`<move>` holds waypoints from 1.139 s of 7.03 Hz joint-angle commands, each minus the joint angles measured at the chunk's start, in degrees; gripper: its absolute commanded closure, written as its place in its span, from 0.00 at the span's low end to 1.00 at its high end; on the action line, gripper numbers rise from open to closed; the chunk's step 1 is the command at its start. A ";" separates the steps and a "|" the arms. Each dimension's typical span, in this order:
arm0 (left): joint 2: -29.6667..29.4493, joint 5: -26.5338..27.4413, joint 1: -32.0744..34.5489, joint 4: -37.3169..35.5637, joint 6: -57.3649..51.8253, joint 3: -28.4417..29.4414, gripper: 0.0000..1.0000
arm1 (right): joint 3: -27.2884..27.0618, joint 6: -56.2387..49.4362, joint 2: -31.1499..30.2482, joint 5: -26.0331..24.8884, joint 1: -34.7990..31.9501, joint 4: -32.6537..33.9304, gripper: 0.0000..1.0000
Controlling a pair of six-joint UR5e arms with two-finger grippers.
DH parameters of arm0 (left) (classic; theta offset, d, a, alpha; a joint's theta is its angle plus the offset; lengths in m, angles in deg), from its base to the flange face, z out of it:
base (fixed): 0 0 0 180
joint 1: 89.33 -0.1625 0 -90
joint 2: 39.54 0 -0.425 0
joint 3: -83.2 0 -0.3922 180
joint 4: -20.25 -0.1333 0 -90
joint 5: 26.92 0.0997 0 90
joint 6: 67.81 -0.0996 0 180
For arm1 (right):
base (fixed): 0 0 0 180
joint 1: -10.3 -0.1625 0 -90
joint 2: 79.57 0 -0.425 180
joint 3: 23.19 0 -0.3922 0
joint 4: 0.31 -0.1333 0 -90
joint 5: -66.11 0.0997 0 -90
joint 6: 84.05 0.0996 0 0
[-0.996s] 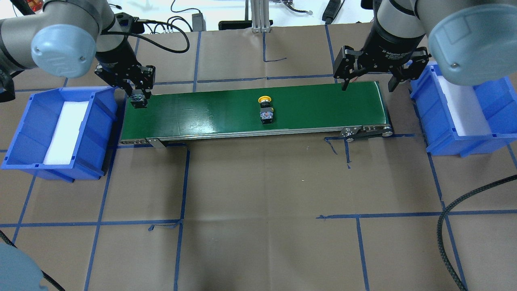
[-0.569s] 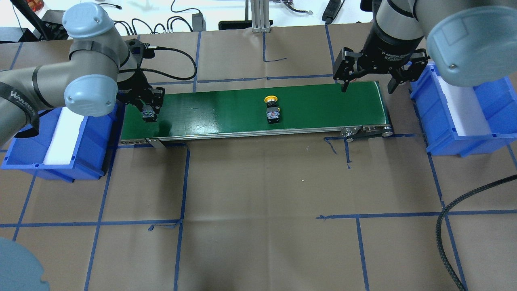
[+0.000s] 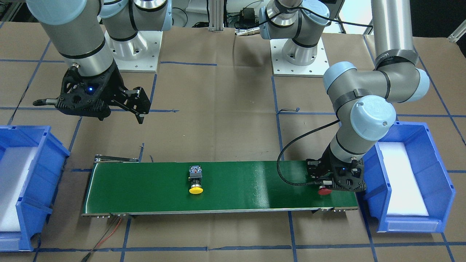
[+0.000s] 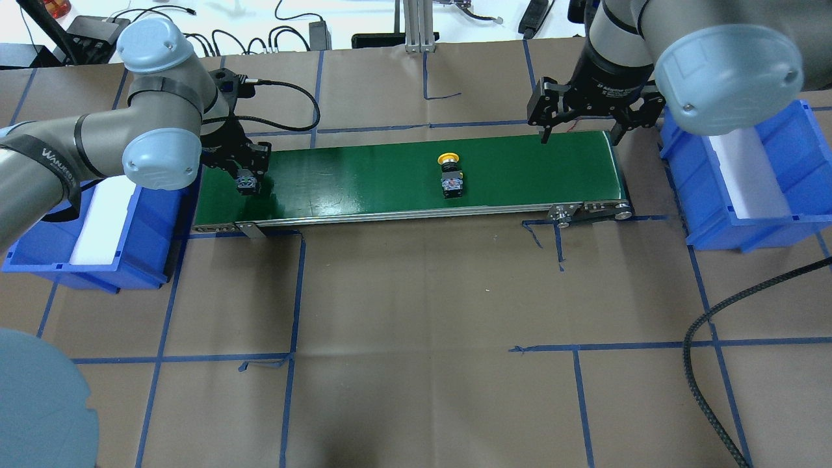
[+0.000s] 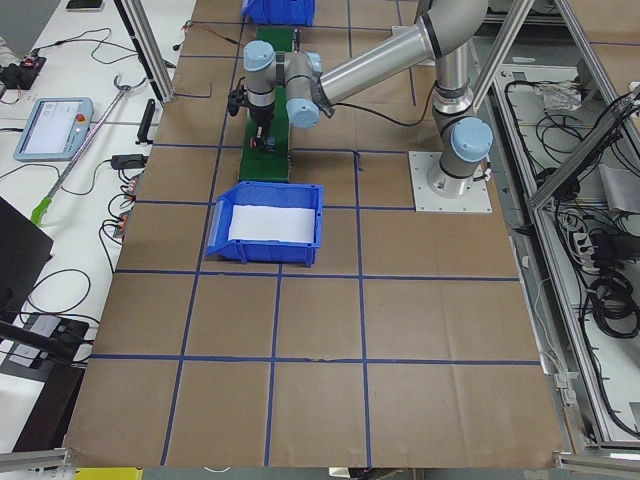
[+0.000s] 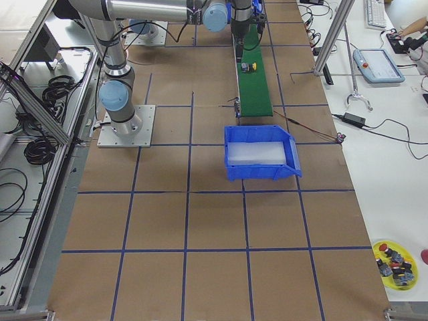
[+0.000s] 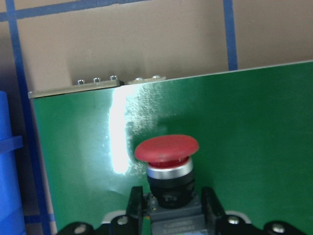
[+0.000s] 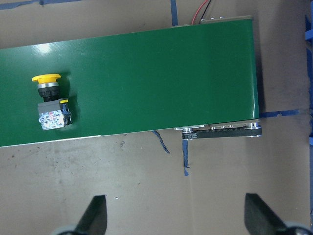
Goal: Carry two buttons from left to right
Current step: 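Carry the red button onto the belt and open the left gripper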
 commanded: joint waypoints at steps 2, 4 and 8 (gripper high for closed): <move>-0.82 -0.73 -0.11 0.03 0.61 0.31 0.23 | -0.01 -0.07 2.68 0.00 0.00 4.65 0.00; -0.73 -0.73 -0.11 0.11 0.79 0.74 0.00 | -0.01 -0.07 7.41 -0.09 0.00 7.66 0.00; 5.75 -0.55 1.03 17.47 3.42 9.61 0.00 | 0.25 -3.41 12.95 0.17 0.09 18.11 0.00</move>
